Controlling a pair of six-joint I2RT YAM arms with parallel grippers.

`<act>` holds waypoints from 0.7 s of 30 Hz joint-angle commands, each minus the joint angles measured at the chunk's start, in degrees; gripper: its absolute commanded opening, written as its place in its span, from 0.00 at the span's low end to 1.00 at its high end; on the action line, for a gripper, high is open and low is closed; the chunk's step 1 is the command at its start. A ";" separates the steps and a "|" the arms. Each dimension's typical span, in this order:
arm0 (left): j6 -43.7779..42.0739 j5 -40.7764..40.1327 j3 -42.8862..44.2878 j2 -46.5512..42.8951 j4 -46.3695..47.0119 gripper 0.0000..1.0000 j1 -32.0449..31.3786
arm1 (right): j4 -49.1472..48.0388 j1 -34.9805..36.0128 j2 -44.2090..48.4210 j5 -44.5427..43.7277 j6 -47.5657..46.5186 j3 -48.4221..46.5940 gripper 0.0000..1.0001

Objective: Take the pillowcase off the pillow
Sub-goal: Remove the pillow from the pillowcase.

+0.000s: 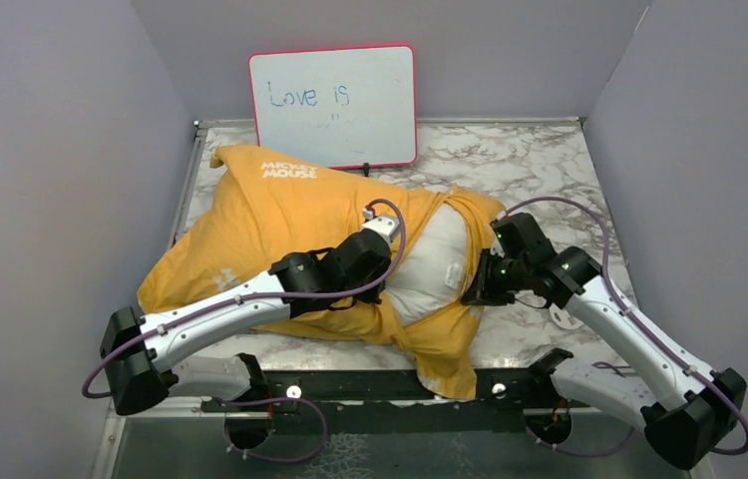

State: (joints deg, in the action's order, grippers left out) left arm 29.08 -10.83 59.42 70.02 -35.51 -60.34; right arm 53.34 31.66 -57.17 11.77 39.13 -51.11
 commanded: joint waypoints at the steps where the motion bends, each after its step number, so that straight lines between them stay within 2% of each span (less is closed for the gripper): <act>1: 0.39 -11.73 -2.49 -4.38 -2.64 0.00 1.87 | 3.87 -0.11 5.59 -15.58 3.56 3.11 0.01; 5: -2.55 -11.88 -3.51 -7.23 -5.07 0.00 9.64 | 8.06 -0.11 10.32 -22.45 10.02 3.52 0.01; 9: -7.14 -10.76 -3.16 -10.31 -6.10 0.00 19.17 | 7.98 -0.11 14.40 -25.56 14.16 3.93 0.01; 12: -8.95 -10.37 -2.40 -10.54 -6.80 0.00 22.64 | 8.81 -0.11 12.64 -27.05 16.64 8.00 0.01; 15: -9.18 -8.97 -3.14 -10.78 -6.78 0.00 23.72 | 5.58 -0.09 8.63 -23.15 17.89 10.06 0.01; 16: -9.48 -6.52 -2.84 -10.87 -6.51 0.08 23.69 | 4.30 -0.10 7.70 -21.90 17.94 9.98 0.01; 18: -11.17 -0.05 -2.51 -12.68 -4.39 0.54 23.44 | 0.84 -0.08 7.26 -19.83 17.74 10.51 0.01; 19: -11.45 1.91 -2.12 -13.77 -3.43 0.67 23.12 | -1.35 -0.10 7.33 -19.36 17.64 11.27 0.01; 21: -11.97 4.22 -1.04 -16.10 -1.45 0.78 22.10 | -5.74 -0.11 7.47 -18.76 17.43 13.62 0.01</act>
State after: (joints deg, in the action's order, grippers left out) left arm 22.15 -7.16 56.77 59.11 -37.56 -39.07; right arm 48.49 32.25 -50.04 -3.07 57.19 -41.54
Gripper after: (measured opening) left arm 0.650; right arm 0.014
